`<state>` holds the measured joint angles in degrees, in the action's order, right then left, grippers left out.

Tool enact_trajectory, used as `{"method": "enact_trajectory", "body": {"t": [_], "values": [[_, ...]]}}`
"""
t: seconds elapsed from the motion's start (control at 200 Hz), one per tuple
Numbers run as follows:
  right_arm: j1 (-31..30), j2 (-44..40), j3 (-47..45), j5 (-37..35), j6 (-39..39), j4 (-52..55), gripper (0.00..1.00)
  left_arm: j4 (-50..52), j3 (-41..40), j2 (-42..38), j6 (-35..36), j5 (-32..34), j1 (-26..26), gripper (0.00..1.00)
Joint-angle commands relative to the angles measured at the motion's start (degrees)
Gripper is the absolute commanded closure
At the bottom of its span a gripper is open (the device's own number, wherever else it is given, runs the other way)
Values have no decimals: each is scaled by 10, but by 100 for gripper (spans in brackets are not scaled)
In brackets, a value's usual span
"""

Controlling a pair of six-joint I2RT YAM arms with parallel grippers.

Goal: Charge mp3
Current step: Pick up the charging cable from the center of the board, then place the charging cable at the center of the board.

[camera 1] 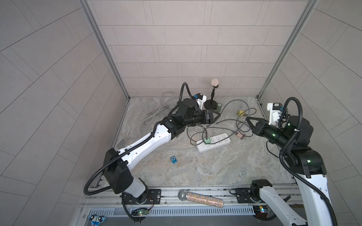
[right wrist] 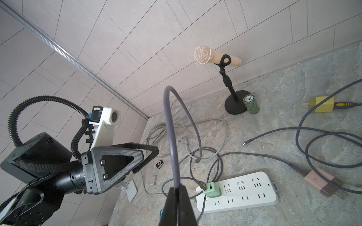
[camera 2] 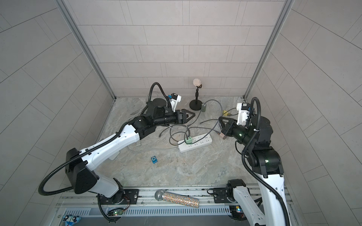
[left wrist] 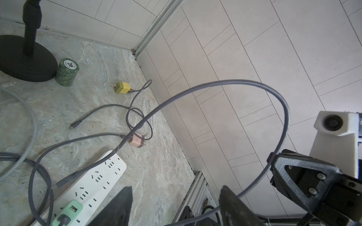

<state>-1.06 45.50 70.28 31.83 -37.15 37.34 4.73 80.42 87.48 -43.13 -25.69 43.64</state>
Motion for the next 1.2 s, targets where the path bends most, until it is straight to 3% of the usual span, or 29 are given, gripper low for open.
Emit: {"method": "enact_trajectory", "body": {"t": [0.0, 0.09, 0.275, 0.555, 0.746, 1.011, 1.086, 1.191], "values": [[-9, 45, 38, -1, -24, -52, 100, -21, -1, -14, 37, 1, 1, 26], [-57, 89, 77, -8, -33, -69, 100, -11, -17, -26, 55, 2, -8, 25], [-219, 150, 158, -80, -26, -45, 100, 12, -73, -57, 70, 10, -45, 24], [-415, 226, 237, -181, -43, -42, 100, 26, -171, -118, 62, 35, -138, 25], [-476, 339, 318, -180, -51, -51, 100, 61, -245, -173, 32, 89, -227, 27], [-518, 516, 465, -178, -72, -44, 100, 141, -291, -231, 37, 184, -292, 27], [-517, 573, 531, -202, -53, -19, 100, 166, -301, -251, 33, 219, -316, 26], [-507, 668, 659, -219, -37, 29, 100, 168, -321, -272, 27, 210, -351, 26]]}}
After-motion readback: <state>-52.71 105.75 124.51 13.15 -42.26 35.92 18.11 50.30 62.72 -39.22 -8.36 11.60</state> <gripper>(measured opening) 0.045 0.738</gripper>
